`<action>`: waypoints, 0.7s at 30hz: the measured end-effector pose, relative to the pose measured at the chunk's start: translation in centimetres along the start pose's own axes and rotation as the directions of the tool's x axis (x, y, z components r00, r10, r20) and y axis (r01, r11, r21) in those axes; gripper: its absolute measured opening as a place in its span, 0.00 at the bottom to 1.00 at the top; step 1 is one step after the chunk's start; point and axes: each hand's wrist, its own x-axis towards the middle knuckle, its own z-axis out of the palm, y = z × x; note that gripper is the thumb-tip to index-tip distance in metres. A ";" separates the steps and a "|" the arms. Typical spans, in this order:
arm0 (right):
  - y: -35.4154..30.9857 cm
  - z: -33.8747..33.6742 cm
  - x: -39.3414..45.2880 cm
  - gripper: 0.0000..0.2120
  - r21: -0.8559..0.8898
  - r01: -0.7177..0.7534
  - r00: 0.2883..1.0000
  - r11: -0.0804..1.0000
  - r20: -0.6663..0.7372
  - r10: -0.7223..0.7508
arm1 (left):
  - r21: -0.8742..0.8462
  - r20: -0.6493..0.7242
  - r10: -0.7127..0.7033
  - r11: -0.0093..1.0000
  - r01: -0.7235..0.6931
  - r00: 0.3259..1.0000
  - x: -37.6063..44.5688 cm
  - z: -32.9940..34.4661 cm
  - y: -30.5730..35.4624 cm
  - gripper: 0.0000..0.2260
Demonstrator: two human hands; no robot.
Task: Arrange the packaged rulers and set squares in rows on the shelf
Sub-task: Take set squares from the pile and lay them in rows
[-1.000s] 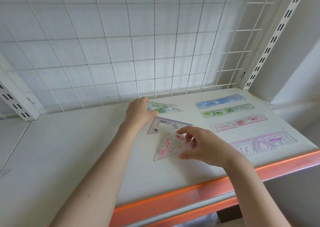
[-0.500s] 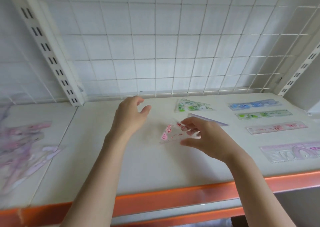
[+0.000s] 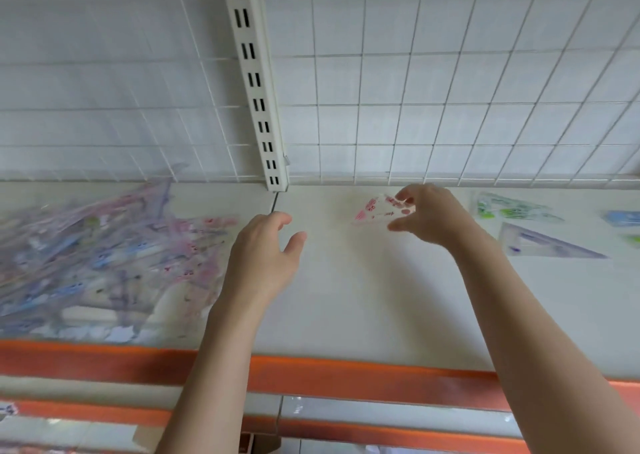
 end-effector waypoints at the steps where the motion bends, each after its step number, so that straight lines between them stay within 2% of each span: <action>1: -0.3 0.2 0.8 0.27 -0.025 -0.018 1.000 1.000 0.003 0.018 | -0.003 0.002 0.000 1.000 0.000 1.000 0.0 -0.2 -0.4 0.15; 9: -1.8 1.2 3.5 0.27 -0.108 -0.104 0.994 0.989 0.023 0.107 | -0.073 0.044 0.021 0.997 -0.018 0.999 0.0 -0.8 -1.5 0.15; 16: -3.7 2.0 4.6 0.27 -0.109 -0.077 0.996 0.991 0.034 0.081 | -0.087 0.020 0.022 0.996 -0.020 1.000 -0.6 -1.3 -2.1 0.15; 21: -4.2 2.6 4.4 0.33 -0.063 -0.014 0.996 0.998 0.084 0.020 | -0.060 0.010 0.016 0.998 -0.015 1.000 -0.9 -1.5 -2.7 0.15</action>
